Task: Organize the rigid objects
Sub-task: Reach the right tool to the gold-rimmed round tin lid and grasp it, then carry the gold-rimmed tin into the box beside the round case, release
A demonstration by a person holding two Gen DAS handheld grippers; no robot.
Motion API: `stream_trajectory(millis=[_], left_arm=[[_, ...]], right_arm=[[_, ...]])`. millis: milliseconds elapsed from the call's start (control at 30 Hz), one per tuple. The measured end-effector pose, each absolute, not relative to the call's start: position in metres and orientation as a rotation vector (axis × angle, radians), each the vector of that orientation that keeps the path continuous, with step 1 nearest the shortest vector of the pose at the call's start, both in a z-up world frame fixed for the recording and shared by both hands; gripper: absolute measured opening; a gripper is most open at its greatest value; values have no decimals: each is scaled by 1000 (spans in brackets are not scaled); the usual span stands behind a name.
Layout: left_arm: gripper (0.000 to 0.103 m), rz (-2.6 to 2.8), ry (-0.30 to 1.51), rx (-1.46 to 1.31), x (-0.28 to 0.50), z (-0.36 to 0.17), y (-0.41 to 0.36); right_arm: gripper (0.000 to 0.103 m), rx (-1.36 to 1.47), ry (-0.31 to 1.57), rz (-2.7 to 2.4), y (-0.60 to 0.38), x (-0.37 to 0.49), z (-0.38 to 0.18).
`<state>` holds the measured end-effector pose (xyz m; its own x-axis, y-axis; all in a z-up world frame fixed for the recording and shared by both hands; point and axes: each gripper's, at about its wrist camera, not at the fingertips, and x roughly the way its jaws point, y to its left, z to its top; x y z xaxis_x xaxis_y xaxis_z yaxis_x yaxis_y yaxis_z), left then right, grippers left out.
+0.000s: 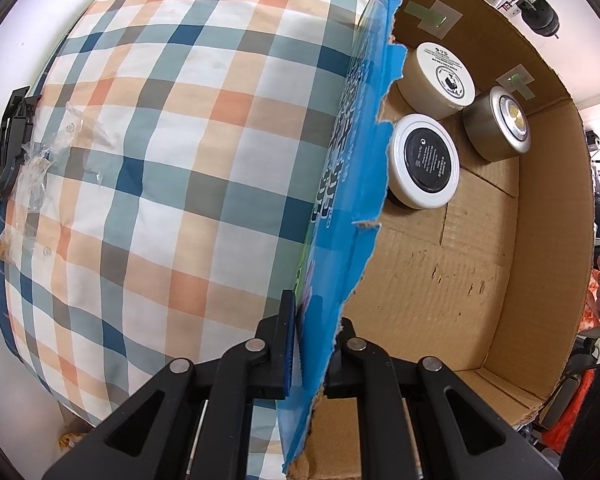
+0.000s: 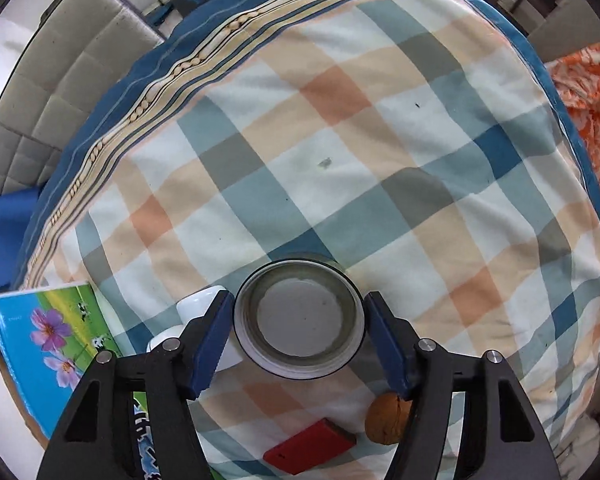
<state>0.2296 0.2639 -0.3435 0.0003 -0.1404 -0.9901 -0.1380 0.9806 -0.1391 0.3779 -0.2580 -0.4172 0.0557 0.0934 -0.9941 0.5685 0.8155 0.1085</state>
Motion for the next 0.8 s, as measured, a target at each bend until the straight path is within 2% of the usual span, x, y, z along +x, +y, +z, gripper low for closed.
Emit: stream_trajectory(millis=[533, 700, 800], left_arm=[[7, 5, 1578, -219, 231, -351, 258], [7, 6, 1578, -216, 231, -351, 259], [7, 5, 1580, -213, 231, -351, 259]], right_arm=[[67, 395, 1636, -393, -225, 404, -449], [75, 357, 1651, -399, -218, 413, -455], [76, 373, 1660, -397, -220, 415, -458]])
